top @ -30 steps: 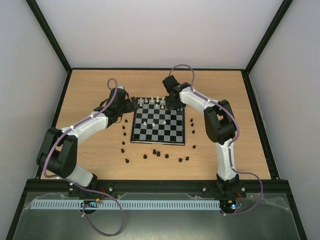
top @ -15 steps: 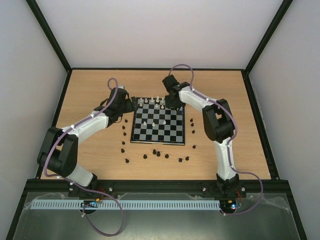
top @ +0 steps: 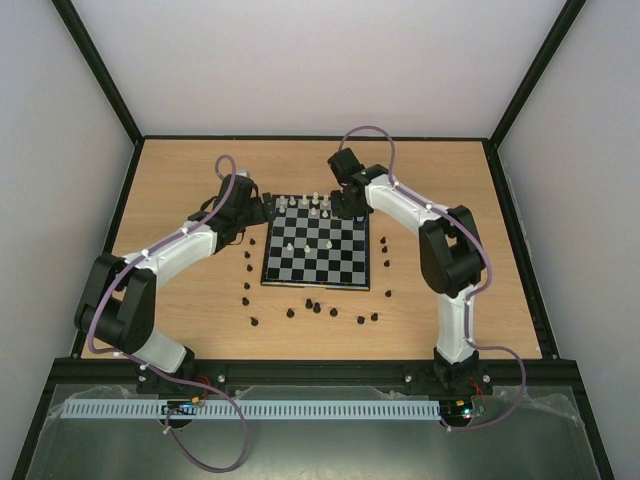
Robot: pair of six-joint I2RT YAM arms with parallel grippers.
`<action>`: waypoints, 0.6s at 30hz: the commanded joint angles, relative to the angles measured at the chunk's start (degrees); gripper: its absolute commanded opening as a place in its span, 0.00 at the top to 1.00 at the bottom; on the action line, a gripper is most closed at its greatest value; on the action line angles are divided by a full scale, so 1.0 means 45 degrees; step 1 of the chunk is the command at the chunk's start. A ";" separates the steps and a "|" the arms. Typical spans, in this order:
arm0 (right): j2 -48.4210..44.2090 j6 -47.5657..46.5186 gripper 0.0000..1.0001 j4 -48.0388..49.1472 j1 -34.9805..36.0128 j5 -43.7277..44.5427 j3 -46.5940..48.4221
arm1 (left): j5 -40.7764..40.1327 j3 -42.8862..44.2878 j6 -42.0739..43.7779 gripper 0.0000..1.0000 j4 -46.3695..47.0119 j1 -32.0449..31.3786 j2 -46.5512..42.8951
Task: Set up the chess pieces on the board
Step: Place the chess piece on the chessboard, then pick up the chess piece from the chessboard.
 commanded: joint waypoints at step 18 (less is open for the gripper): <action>-0.0955 0.0124 0.58 0.0140 0.1840 -0.0640 -0.2254 | -0.0374 0.0140 -0.0039 0.00 -0.0438 -0.0029 -0.0658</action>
